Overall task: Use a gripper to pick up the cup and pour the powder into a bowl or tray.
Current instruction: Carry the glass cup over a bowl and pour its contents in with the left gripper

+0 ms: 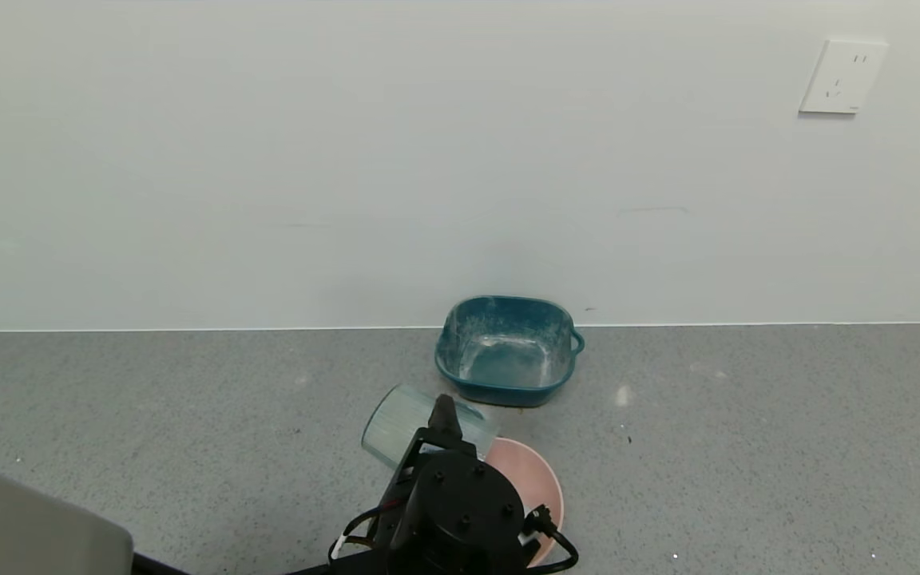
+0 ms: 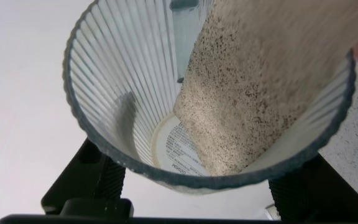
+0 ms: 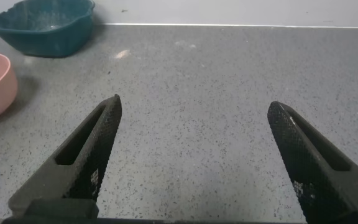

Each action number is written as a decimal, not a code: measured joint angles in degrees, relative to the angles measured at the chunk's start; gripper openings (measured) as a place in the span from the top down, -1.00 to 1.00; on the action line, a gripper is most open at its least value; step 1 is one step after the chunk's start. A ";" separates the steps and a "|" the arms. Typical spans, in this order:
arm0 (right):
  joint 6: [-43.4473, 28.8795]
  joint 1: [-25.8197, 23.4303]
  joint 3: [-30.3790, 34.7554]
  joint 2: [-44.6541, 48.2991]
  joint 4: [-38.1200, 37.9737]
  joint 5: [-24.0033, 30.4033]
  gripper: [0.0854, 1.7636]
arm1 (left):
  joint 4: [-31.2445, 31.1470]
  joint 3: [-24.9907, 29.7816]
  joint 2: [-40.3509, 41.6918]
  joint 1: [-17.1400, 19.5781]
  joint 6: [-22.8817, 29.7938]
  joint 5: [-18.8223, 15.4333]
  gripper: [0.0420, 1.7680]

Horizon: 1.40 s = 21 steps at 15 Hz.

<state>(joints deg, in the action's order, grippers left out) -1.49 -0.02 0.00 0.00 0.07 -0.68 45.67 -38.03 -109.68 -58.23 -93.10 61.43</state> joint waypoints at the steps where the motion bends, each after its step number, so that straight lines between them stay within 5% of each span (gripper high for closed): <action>1: 0.01 0.00 0.00 0.00 0.00 -0.02 -0.94 | 0.00 -0.02 -0.10 -0.02 -0.01 0.00 -0.44; 21: 0.01 0.02 0.00 0.00 -0.02 -0.02 -0.94 | -0.02 -0.06 -0.88 -0.66 -0.87 2.90 -0.44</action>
<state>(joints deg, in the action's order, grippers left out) -1.48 0.00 0.00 0.00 0.05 -0.71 45.64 -38.10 -110.56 -58.89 -93.97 64.33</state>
